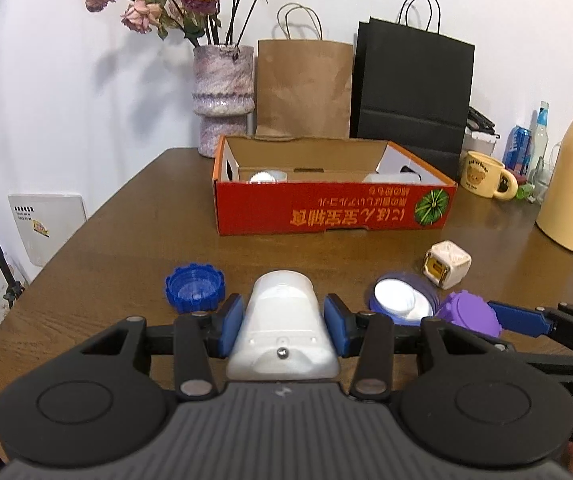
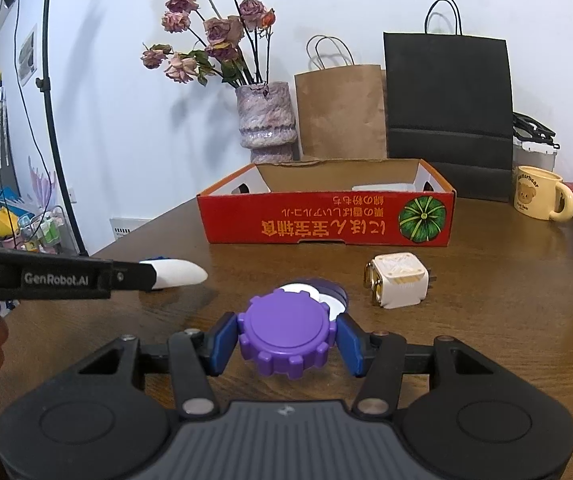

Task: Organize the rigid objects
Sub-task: 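Lift and carry the white bottle and purple cap toward the red box with both tools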

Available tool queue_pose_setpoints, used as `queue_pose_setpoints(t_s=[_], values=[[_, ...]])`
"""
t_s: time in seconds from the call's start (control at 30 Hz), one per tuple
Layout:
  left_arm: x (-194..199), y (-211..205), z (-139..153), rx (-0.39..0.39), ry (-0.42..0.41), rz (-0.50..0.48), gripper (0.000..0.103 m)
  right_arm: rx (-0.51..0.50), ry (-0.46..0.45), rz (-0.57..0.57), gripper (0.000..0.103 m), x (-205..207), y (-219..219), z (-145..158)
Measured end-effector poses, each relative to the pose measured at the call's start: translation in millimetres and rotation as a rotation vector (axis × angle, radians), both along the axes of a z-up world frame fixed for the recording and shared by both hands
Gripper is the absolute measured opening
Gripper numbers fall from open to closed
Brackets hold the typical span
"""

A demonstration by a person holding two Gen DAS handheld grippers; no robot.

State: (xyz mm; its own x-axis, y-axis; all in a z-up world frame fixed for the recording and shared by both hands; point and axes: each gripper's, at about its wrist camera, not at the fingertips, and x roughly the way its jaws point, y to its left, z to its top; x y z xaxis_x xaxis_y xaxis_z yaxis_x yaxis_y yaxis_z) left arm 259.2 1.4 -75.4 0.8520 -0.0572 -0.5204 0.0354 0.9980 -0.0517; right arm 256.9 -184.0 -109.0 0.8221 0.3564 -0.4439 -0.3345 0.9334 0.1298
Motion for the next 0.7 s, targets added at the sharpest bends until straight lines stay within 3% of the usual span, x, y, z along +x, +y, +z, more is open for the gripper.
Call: queue_pose_setpoints(t_s=[0.7], values=[[40, -9, 36, -0.016, -0.074, -0.005, 0.045, -0.007, -0.074, -0.016, 0.053, 48, -4, 38]])
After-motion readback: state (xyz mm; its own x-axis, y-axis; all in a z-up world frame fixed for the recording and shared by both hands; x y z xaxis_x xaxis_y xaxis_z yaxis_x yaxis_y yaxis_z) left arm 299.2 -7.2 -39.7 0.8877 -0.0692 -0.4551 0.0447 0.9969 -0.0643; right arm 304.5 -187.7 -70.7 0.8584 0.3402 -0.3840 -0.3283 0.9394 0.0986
